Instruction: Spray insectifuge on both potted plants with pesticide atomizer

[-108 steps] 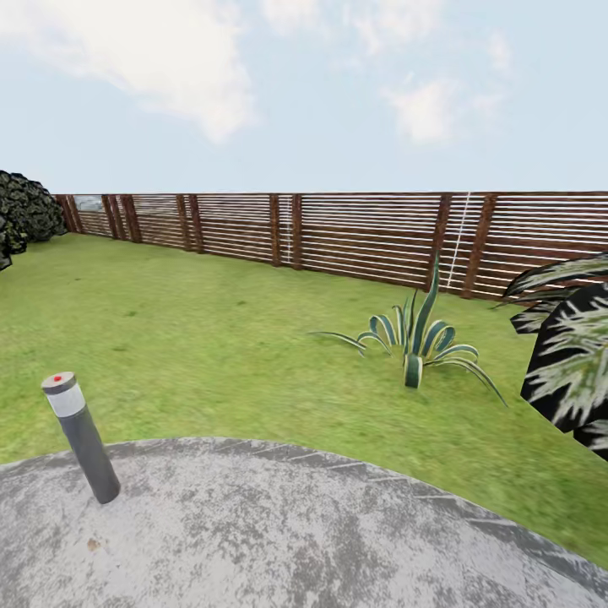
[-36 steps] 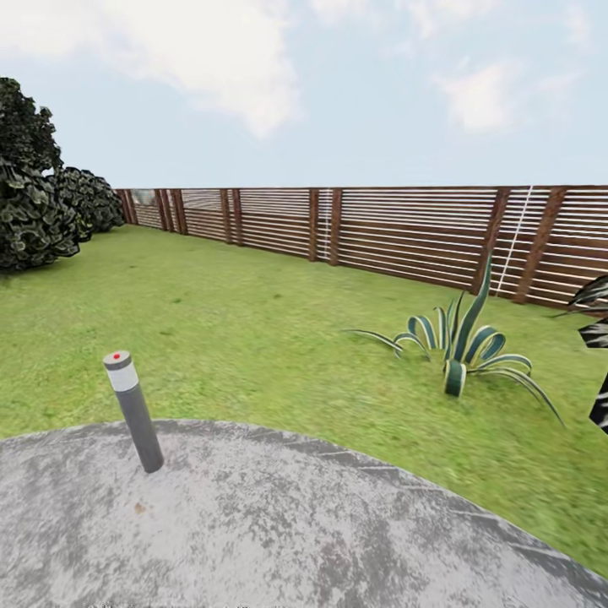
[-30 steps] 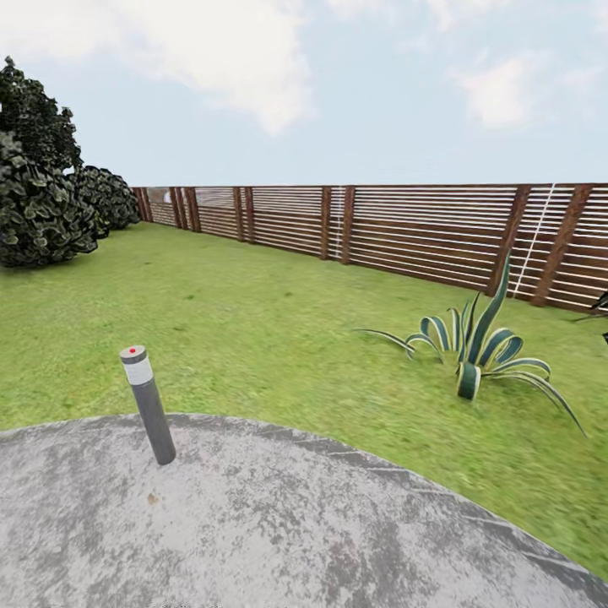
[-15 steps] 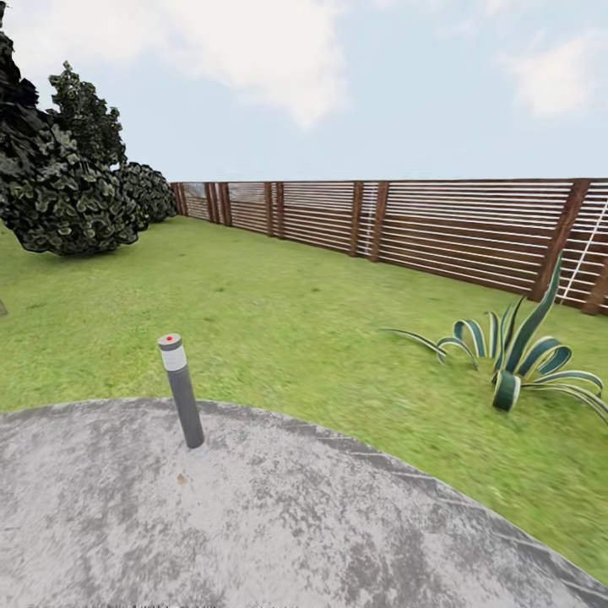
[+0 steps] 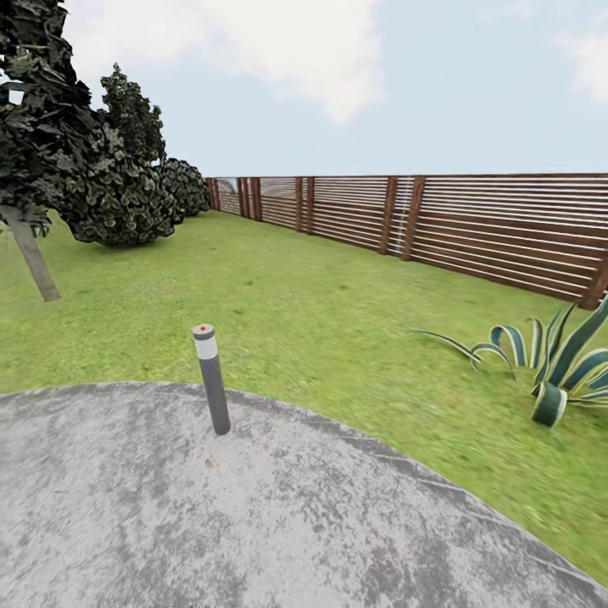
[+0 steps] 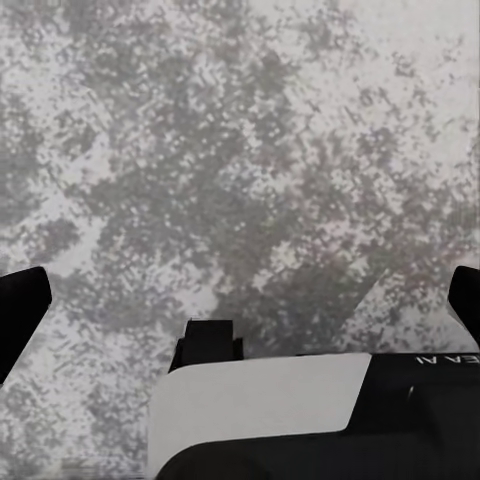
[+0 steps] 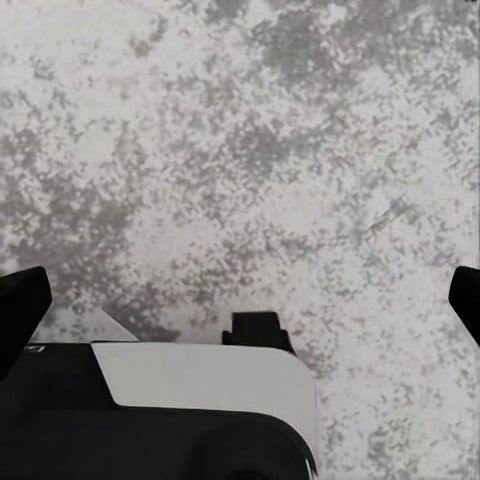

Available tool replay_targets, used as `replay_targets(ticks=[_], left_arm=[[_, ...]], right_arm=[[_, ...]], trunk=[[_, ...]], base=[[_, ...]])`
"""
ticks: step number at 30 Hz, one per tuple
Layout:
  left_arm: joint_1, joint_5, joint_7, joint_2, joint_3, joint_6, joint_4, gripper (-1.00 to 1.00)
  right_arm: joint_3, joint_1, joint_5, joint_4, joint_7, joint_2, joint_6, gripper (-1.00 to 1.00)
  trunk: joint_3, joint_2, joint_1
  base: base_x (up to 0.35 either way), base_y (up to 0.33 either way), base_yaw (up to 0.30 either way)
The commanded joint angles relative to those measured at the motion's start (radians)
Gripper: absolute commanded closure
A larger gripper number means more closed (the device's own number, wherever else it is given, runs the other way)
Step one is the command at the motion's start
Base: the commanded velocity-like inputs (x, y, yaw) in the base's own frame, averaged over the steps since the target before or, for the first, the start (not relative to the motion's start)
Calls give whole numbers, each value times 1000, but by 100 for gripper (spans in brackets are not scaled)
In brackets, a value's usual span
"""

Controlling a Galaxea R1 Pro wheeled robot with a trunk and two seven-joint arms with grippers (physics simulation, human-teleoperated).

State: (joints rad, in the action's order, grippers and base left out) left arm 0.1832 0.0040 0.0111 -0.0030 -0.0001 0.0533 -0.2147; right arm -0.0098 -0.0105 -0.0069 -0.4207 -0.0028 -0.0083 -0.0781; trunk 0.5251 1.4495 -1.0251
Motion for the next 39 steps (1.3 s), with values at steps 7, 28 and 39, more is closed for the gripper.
replay_targets(ticks=[7, 28, 39], left_arm=[[1, 1, 1, 0, 0, 3, 1, -100], [1, 0, 1, 0, 0, 3, 1, -100], [1, 0, 1, 0, 0, 3, 1, -100]], right_arm=[[-1, 0, -1, 0, 0, 0, -3, -100], [-1, 0, -1, 0, 0, 0, -3, -100], [-1, 0, -1, 0, 0, 1, -3, -100]], trunk=[[8, 0, 0], [30, 0, 0], [41, 0, 0]], base=[[0, 0, 238], [0, 0, 238], [0, 0, 238]])
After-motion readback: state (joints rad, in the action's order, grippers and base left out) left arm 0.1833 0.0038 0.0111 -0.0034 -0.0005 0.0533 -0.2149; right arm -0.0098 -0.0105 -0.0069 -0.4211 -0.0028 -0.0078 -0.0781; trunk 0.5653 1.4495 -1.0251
